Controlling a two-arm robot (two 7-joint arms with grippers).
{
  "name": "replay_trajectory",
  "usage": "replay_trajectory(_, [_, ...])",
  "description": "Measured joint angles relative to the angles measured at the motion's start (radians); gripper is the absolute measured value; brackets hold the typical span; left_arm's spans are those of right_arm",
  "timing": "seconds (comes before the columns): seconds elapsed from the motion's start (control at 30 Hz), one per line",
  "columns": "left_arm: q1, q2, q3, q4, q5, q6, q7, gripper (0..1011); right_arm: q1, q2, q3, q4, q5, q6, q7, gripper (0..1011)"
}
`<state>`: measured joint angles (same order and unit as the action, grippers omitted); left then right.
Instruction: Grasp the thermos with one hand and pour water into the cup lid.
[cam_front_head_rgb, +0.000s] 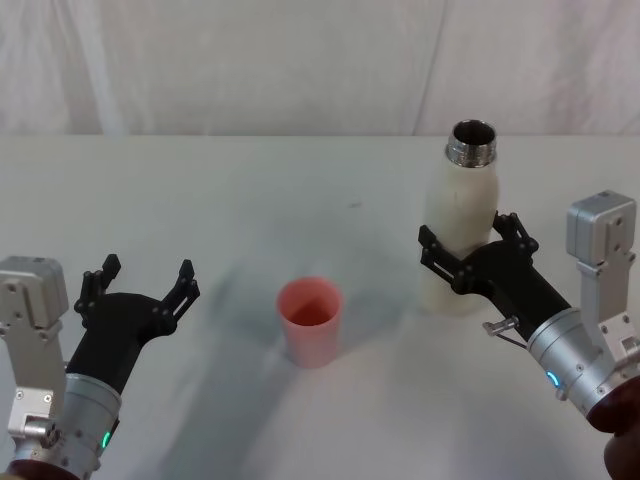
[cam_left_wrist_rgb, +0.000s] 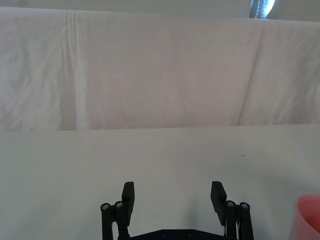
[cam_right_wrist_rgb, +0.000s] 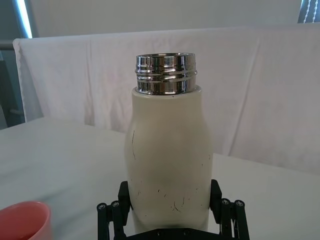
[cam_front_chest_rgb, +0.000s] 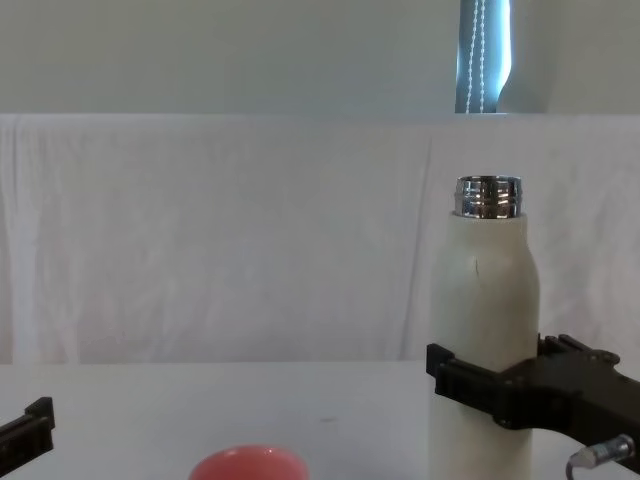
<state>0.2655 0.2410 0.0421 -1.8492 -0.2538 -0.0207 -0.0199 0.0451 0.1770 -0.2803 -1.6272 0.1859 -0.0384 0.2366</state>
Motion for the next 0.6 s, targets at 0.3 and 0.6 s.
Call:
replay_trajectory(0.3, [0.000,0.000,0.000,0.000,0.000,0.000,0.000,1001,0.004,0.026,0.000,-0.013,-0.031,0.005,0.000,955])
replay_trajectory(0.6, [0.000,0.000,0.000,0.000,0.000,0.000,0.000,1001,0.013,0.056,-0.023,-0.030,-0.123,0.007,-0.012,955])
